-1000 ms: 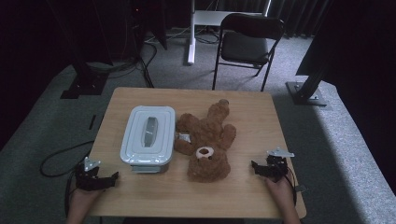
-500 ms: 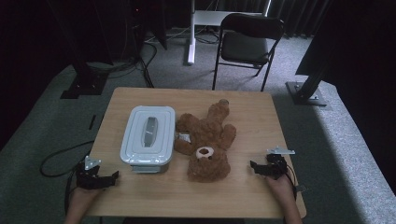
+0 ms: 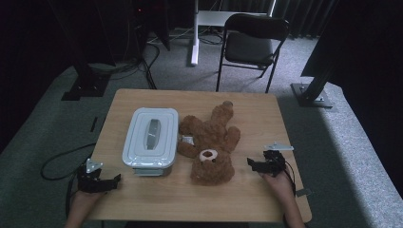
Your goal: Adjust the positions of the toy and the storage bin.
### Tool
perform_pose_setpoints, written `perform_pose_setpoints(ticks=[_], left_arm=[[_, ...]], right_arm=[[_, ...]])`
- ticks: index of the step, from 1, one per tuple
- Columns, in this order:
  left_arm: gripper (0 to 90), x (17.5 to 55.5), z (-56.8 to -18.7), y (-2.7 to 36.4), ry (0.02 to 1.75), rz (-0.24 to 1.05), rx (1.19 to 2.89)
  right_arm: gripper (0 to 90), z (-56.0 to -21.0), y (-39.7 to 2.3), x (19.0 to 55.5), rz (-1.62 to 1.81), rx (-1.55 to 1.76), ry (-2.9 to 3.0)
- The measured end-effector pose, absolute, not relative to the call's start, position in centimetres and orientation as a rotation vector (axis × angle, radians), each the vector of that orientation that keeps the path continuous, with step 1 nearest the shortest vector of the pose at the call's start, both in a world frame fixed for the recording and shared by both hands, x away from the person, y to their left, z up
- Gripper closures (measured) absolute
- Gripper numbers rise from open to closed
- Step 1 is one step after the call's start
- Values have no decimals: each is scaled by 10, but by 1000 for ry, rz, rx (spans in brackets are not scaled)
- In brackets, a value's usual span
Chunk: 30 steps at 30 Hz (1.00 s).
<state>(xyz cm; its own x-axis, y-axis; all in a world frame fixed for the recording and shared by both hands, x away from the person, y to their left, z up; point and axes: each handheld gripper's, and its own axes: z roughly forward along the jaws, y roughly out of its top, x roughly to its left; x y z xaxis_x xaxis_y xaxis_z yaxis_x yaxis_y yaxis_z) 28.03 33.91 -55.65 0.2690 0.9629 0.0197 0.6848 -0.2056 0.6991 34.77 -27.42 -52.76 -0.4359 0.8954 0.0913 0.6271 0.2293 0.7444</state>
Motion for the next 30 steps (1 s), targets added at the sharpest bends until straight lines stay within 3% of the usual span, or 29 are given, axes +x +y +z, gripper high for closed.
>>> perform_pose_setpoints(ticks=[17, 30], left_arm=[[13, 280, -557, 339, 1482, 626, 1967], [13, 280, -557, 339, 1480, 626, 1968]], right_arm=[[151, -470, -232, 383, 1150, 1309, 2166], [151, -461, -211, 424, 1195, 1345, 2199]])
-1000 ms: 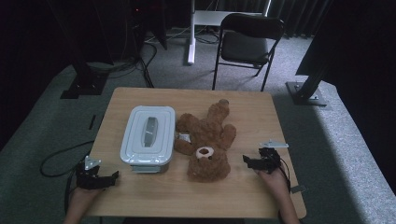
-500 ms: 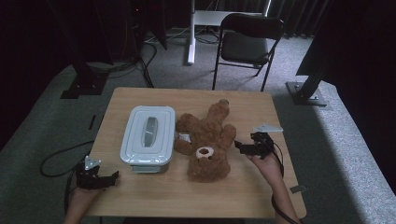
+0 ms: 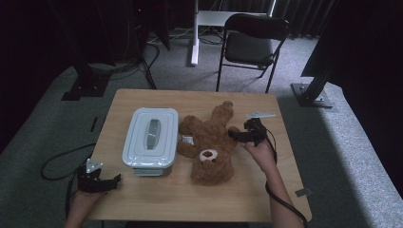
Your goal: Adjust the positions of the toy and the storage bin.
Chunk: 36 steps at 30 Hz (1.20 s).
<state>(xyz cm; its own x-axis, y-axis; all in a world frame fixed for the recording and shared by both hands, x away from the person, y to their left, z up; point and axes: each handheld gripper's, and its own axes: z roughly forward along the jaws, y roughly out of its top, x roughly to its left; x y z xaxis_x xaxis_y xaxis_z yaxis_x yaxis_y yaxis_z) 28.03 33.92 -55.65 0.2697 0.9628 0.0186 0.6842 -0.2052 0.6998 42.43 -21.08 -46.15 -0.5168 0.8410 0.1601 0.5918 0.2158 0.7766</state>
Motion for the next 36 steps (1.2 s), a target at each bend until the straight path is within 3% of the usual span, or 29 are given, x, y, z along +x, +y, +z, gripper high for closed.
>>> perform_pose_setpoints(ticks=[7, 10, 13, 22, 36], left_arm=[[13, 280, -557, 339, 1480, 626, 1968], [13, 280, -557, 339, 1480, 626, 1968], [13, 280, -557, 339, 1480, 626, 1968], [13, 280, -557, 339, 1480, 626, 1968], [14, 280, -556, 339, 1481, 626, 1967]], right_arm=[[152, -475, -209, 435, 1181, 1396, 2272], [218, -480, -212, 431, 1209, 1385, 2307], [408, -482, -214, 424, 1208, 1343, 2338], [709, -481, -224, 396, 1196, 1227, 2381], [730, -489, -230, 335, 1237, 1191, 2426]])
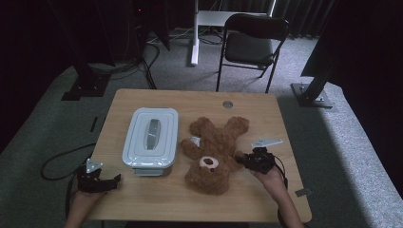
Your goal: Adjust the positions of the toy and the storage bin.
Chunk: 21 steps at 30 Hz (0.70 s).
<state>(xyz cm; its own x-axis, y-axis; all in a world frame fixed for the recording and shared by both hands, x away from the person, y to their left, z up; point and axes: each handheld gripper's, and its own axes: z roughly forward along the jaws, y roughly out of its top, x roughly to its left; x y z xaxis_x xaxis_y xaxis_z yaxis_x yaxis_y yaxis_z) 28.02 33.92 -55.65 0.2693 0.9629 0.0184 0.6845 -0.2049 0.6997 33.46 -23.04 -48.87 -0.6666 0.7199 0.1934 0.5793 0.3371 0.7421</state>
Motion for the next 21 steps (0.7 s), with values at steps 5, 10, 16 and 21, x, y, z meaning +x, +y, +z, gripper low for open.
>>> perform_pose_setpoints(ticks=[5, 10, 16, 21], left_arm=[[13, 280, -556, 339, 1481, 626, 1969], [14, 280, -556, 339, 1480, 626, 1969], [13, 280, -556, 339, 1480, 626, 1969], [13, 280, -556, 339, 1480, 625, 1969]], right_arm=[[728, -489, -223, 303, 1233, 1160, 2458], [726, -490, -212, 276, 1265, 1098, 2506], [649, -486, -206, 270, 1302, 1064, 2525], [339, -463, -213, 285, 1360, 1101, 2387]])
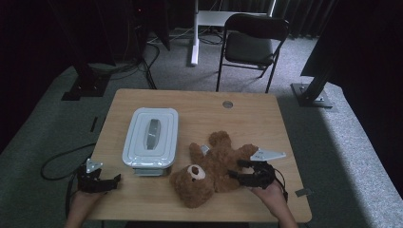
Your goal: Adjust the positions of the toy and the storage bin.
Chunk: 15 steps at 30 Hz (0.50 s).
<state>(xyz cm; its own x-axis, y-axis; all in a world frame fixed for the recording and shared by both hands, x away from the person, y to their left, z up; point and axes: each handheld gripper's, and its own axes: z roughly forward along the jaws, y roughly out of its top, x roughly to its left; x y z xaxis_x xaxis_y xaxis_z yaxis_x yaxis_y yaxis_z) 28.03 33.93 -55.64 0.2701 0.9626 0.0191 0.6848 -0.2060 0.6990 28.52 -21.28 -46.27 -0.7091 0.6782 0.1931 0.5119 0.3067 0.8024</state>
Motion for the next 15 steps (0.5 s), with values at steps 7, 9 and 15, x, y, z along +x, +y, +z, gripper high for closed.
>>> perform_pose_setpoints(ticks=[7, 9, 15], left_arm=[[13, 280, -557, 339, 1480, 625, 1968], [14, 280, -557, 339, 1480, 626, 1968], [14, 280, -556, 339, 1480, 626, 1968]], right_arm=[[275, -443, -203, 317, 1415, 1094, 2342], [275, -445, -197, 328, 1426, 1124, 2347], [273, -459, -179, 347, 1329, 1157, 2407]])
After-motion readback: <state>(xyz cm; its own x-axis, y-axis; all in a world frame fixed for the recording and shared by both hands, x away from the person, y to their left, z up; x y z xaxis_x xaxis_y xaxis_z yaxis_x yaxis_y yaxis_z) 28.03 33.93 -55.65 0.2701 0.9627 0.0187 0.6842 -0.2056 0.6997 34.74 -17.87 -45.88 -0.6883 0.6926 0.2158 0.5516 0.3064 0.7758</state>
